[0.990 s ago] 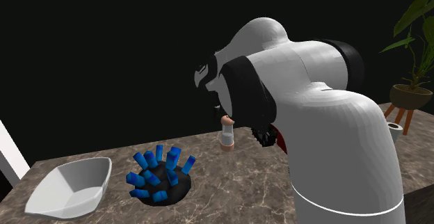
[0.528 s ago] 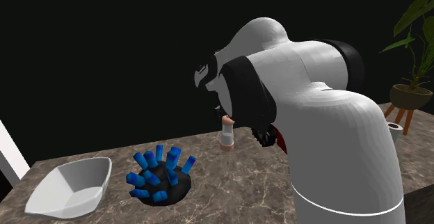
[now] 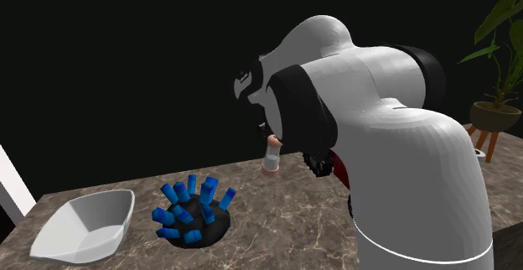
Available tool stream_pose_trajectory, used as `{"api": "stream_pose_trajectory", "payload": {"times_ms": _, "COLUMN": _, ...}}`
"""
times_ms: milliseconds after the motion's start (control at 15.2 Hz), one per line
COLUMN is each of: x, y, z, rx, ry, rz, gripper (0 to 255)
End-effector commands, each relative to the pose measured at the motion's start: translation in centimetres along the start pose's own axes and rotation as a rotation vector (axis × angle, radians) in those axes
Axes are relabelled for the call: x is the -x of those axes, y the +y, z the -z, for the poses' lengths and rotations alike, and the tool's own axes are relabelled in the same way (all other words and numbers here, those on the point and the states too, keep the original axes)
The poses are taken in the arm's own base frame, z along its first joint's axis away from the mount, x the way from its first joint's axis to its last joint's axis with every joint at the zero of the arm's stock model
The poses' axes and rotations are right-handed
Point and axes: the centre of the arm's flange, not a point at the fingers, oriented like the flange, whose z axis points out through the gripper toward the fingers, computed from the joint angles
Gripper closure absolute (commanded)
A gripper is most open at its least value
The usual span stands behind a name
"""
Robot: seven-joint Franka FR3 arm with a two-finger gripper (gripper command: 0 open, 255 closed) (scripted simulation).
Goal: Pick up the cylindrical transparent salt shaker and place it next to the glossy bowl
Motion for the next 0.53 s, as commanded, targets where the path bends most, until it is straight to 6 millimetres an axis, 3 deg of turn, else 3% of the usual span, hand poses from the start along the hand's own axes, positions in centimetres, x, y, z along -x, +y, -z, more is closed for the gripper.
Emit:
{"api": "stream_pose_trajectory", "payload": {"times_ms": 0, "x": -0.1, "y": 0.1, "z": 1.1, "rx": 0.0, "ry": 0.0, "rz": 0.0, "gripper": 255}}
{"api": "stream_pose_trajectory", "payload": {"times_ms": 462, "x": -0.2, "y": 0.5, "z": 4.7, "rx": 0.0, "ry": 0.0, "rz": 0.0, "gripper": 255}}
